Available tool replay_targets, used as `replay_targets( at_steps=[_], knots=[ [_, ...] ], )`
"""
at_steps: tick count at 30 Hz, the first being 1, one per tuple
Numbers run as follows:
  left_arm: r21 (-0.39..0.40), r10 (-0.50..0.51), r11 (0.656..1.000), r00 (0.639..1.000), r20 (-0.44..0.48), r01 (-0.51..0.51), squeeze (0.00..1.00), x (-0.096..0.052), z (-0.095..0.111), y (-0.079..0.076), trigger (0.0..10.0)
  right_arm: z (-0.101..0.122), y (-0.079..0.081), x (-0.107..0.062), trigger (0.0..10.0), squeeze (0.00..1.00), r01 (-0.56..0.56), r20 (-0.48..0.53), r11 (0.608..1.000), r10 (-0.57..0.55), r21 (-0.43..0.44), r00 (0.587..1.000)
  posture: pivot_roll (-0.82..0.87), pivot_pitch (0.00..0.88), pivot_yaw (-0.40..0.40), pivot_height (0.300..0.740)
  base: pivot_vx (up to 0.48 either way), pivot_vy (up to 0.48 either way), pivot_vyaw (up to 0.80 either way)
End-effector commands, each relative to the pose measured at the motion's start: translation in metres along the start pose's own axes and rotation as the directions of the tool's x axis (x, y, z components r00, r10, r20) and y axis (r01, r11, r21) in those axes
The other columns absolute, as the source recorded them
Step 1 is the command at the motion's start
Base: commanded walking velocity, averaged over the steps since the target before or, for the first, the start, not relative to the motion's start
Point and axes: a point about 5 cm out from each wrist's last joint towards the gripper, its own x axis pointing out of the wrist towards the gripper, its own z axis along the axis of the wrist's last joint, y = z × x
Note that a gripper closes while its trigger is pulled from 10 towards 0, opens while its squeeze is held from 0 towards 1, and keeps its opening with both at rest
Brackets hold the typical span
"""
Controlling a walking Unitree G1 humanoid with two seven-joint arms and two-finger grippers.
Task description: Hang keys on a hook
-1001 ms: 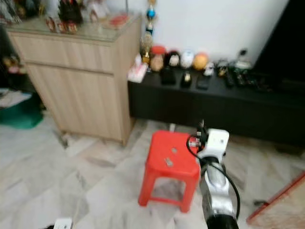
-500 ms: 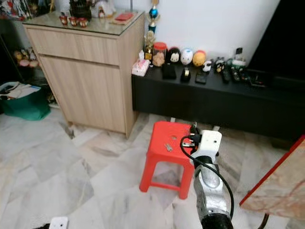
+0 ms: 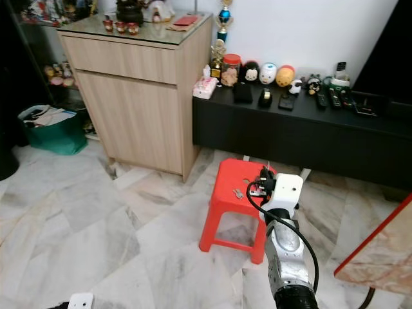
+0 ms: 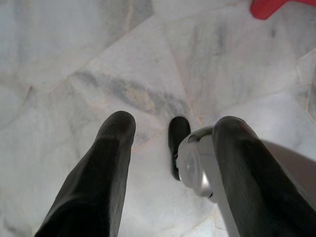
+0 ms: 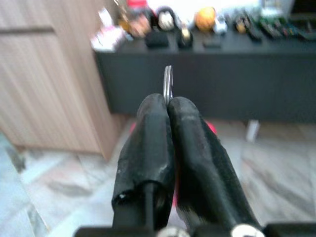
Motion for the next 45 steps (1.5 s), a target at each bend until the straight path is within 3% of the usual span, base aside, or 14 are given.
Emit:
replay_targets(
  at_steps=[1,7,15,17,24,45],
  knots=[
    [0.005,-0.005,1.0,1.0,-0.016,0.005,0.0,-0.001,-0.004,-0.002,10.0,-0.026,-0.019,-0.008,10.0,0.0,0.069,-0.113,0.998,-0.068,0.002,0.991,0.01,0.0,-0.083,0.74,0.0,0.0,0.0],
    [0.005,-0.006,1.0,1.0,-0.016,0.006,0.0,-0.001,-0.004,-0.002,10.0,-0.062,-0.041,-0.03,10.0,0.0,0.188,-0.278,0.982,-0.173,0.027,0.945,0.02,0.0,-0.084,0.74,0.0,0.0,0.0],
    [0.032,-0.007,0.999,1.0,-0.022,0.008,0.0,0.0,-0.003,-0.001,10.0,-0.076,-0.047,-0.04,10.0,0.0,0.274,-0.335,0.956,-0.227,0.1,0.914,0.01,0.0,-0.078,0.74,0.0,-0.227,0.0],
    [0.034,-0.008,0.999,1.0,-0.021,0.009,0.0,-0.001,-0.003,-0.001,10.0,-0.076,-0.051,-0.04,10.0,0.0,0.319,-0.331,0.938,-0.261,0.135,0.907,0.02,0.0,-0.078,0.74,0.0,-0.375,0.0],
    [0.039,-0.009,0.999,1.0,-0.021,0.01,0.0,-0.001,-0.003,0.0,10.0,-0.058,-0.049,-0.026,10.0,0.0,0.304,-0.254,0.941,-0.26,0.151,0.932,0.01,0.0,-0.076,0.74,0.0,-0.375,0.0],
    [0.05,-0.023,0.998,1.0,-0.022,0.024,0.0,-0.001,-0.004,-0.002,10.0,-0.047,-0.043,-0.015,10.0,0.0,0.288,-0.194,0.942,-0.254,0.172,0.948,0.01,0.0,-0.079,0.74,0.0,-0.376,0.0]
  ],
)
